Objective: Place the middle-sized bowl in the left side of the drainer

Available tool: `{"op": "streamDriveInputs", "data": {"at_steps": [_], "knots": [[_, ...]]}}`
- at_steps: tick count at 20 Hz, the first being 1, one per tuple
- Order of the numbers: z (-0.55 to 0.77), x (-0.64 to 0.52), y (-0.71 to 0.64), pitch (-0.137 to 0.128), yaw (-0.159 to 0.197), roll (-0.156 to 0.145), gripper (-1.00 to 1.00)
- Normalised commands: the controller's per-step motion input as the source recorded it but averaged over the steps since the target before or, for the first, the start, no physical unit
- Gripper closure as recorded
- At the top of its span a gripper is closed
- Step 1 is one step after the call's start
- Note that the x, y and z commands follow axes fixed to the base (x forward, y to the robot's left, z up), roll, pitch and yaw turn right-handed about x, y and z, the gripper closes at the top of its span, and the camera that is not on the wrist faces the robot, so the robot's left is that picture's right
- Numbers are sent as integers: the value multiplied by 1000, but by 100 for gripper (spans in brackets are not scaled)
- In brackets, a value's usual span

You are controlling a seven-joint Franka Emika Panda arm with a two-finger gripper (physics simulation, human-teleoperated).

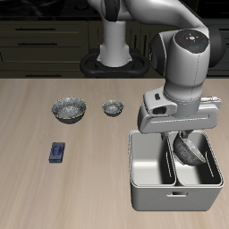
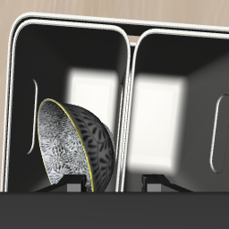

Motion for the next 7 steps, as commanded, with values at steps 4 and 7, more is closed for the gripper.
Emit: {"op": "streamDriveInputs", "data": {"at_steps": [4, 7], "knots": [[-40, -66, -53, 0, 27, 24, -100], [85, -136, 121, -19, 19, 52, -100]]}}
